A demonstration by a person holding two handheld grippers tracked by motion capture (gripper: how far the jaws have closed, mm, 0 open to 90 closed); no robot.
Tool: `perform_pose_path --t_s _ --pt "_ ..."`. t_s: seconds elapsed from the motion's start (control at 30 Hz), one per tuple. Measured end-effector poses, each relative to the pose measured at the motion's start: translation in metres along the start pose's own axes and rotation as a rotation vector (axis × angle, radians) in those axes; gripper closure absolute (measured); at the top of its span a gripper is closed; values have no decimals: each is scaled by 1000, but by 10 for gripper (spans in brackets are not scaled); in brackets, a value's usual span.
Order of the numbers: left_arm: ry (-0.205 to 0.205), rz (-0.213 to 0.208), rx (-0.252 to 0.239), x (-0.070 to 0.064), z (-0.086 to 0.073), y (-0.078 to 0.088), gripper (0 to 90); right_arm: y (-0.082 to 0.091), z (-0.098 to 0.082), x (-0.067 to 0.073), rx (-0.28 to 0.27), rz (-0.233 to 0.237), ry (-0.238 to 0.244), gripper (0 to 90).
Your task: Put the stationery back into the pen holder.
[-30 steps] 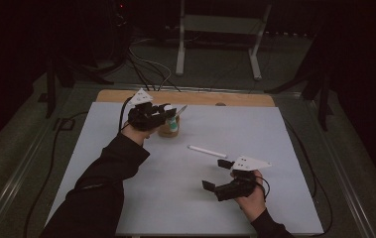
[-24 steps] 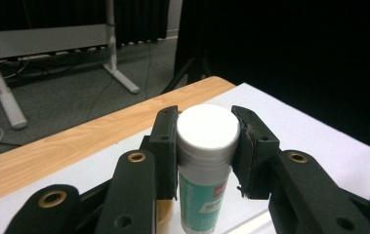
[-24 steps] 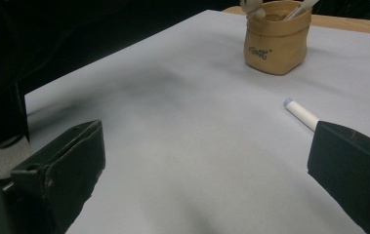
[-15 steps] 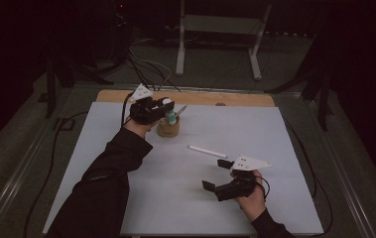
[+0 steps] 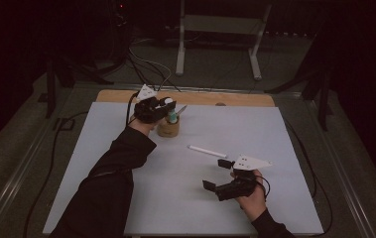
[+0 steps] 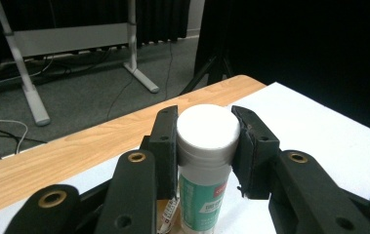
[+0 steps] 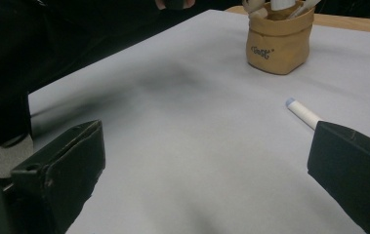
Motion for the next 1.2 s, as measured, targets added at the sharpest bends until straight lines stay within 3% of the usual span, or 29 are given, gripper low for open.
perform_pose_path --t_s 0.13,0.3,0.67,1.0,1.2 --pt "-19 20 15 1 -3 -6 663 0 0 0 -3 2 0 5" --pt "-10 26 36 3 -9 -12 662 0 0 0 1 6 -2 5" --pt "-30 24 80 -2 -16 -20 661 -1 0 0 1 9 0 5" --pt "-35 24 179 -7 -24 -26 660 -1 0 -1 0 11 -2 5" --pt "-31 24 201 -7 -26 -25 659 -1 0 -1 0 14 -5 5"
Point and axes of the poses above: each handheld gripper's, and its own axes: y roughly backward along the jaws, z roughly out of its top, x roughly to its left, the point moved 5 cm from there along -y, roughly forward along the jaws, and after that the axes turned 10 degrees about -y, right-handed, at the moved point
